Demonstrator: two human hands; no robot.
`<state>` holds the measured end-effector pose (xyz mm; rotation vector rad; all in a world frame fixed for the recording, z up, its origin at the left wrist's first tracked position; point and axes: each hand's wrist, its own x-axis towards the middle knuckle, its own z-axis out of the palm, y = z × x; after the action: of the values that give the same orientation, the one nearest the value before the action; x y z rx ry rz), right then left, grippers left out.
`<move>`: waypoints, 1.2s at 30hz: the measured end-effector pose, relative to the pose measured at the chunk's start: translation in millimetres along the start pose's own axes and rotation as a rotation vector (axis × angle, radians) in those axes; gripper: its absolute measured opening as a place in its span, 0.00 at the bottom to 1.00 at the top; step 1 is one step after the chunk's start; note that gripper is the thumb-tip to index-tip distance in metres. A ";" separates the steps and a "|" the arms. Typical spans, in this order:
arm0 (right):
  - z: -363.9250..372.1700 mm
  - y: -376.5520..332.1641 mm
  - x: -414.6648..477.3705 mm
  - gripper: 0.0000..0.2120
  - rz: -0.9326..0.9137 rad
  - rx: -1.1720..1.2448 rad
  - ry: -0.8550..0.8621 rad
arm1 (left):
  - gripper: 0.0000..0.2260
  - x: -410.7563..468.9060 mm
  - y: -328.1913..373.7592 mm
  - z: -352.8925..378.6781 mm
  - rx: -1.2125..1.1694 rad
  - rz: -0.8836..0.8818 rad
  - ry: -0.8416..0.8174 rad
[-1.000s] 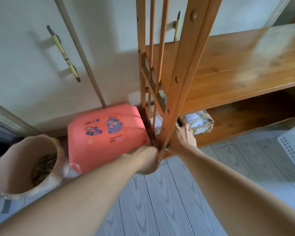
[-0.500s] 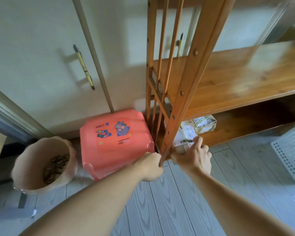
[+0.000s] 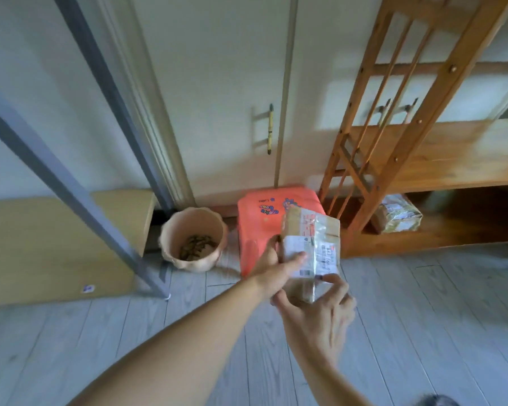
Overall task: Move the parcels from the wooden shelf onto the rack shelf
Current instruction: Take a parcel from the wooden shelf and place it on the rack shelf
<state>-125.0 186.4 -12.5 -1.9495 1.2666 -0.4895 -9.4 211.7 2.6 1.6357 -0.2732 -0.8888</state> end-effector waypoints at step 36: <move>126.9 -228.8 -315.8 0.11 -0.306 0.688 -0.776 | 0.30 -349.2 -41.0 -407.4 -0.423 0.340 0.361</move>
<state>-39.9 570.4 103.5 -1.4849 0.2480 -0.2190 15.9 738.4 109.8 1.2729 -0.0964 -0.3508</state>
